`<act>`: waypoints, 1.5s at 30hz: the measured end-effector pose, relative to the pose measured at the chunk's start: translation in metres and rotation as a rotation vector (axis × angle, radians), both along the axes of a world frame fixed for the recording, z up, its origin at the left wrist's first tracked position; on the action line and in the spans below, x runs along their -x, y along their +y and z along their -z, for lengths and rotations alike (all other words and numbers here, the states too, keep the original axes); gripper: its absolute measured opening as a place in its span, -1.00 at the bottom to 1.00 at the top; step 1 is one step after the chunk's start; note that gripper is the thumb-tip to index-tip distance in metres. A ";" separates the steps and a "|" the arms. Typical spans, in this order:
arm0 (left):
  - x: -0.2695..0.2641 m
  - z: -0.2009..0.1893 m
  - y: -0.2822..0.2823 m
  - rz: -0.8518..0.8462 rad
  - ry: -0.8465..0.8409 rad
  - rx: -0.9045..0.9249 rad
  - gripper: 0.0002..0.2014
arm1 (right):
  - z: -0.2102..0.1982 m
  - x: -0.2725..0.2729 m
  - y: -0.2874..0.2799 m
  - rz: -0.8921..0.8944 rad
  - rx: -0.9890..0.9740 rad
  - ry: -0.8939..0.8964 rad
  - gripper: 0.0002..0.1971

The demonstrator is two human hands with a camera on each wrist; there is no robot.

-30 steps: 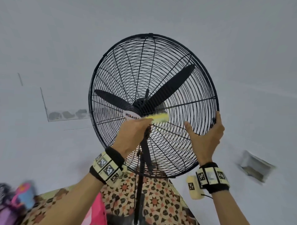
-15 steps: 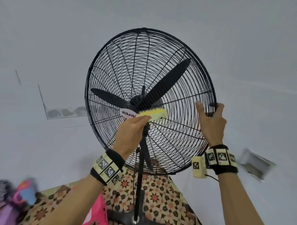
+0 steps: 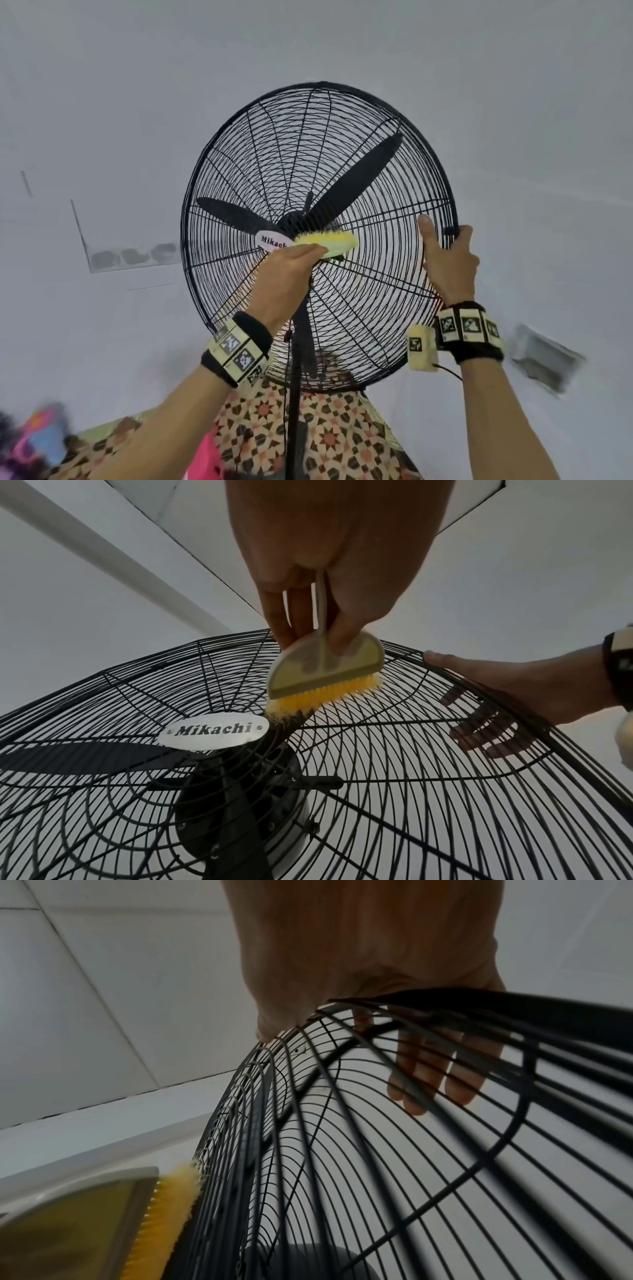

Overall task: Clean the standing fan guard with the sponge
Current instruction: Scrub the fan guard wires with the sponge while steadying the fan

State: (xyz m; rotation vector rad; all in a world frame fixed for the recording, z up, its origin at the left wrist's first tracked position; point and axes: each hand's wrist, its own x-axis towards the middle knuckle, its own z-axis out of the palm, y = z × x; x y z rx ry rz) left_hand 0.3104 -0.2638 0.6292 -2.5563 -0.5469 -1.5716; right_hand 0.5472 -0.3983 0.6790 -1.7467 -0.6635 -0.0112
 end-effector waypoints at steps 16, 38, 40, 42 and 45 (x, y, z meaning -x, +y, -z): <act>-0.010 -0.008 -0.015 -0.004 0.157 0.031 -0.67 | -0.005 -0.003 -0.005 -0.020 0.013 0.035 0.04; -0.012 -0.028 -0.034 0.042 0.038 -0.005 -0.70 | 0.006 0.007 -0.019 -0.042 -0.055 0.009 -0.19; -0.021 -0.010 -0.035 0.025 0.075 0.004 -0.69 | 0.007 0.007 -0.019 -0.052 -0.059 0.012 -0.19; -0.021 0.011 -0.037 0.019 0.119 0.040 -0.68 | 0.009 0.006 -0.019 -0.062 -0.065 0.014 -0.18; -0.008 0.018 -0.045 0.045 0.171 0.053 -0.66 | 0.014 0.004 -0.021 -0.062 -0.069 0.019 -0.18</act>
